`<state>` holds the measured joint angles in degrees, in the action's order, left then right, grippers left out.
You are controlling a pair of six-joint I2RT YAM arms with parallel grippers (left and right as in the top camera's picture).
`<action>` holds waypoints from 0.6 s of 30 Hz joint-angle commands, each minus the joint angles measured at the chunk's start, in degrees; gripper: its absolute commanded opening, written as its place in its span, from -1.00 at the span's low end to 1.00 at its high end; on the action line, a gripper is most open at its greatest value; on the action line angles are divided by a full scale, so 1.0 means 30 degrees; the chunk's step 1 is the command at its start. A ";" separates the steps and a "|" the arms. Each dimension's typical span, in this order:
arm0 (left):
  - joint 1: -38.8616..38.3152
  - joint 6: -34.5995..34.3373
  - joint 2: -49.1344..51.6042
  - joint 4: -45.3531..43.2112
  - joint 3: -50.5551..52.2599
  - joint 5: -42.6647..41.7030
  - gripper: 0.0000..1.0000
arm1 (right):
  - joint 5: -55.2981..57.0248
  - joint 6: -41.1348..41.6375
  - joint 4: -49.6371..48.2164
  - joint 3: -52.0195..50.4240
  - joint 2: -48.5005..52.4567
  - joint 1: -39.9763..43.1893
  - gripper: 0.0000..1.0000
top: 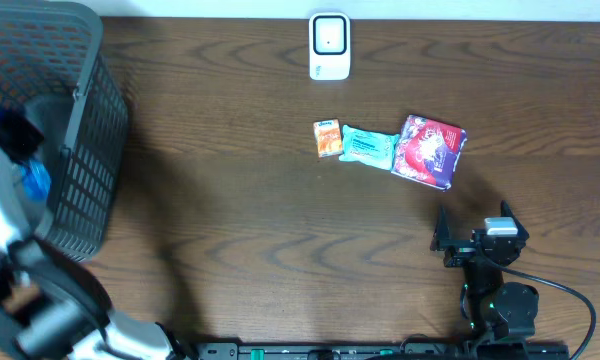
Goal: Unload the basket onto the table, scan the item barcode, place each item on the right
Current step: 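Reach the left gripper into the basket and grasp the blue snack bar, then carry the blue bar to the scanner and release it on the table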
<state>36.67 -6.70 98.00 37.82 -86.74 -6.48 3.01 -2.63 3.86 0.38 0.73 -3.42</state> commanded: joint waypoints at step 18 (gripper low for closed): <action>-0.6258 -0.5246 -1.2152 -0.2069 -0.0328 -0.9828 -0.85 | 0.0029 -0.0219 0.0073 -0.0029 -0.0095 0.0160 0.98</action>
<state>25.50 -19.97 63.22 32.29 -86.94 -32.42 3.03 -2.63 3.84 0.38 0.73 -3.42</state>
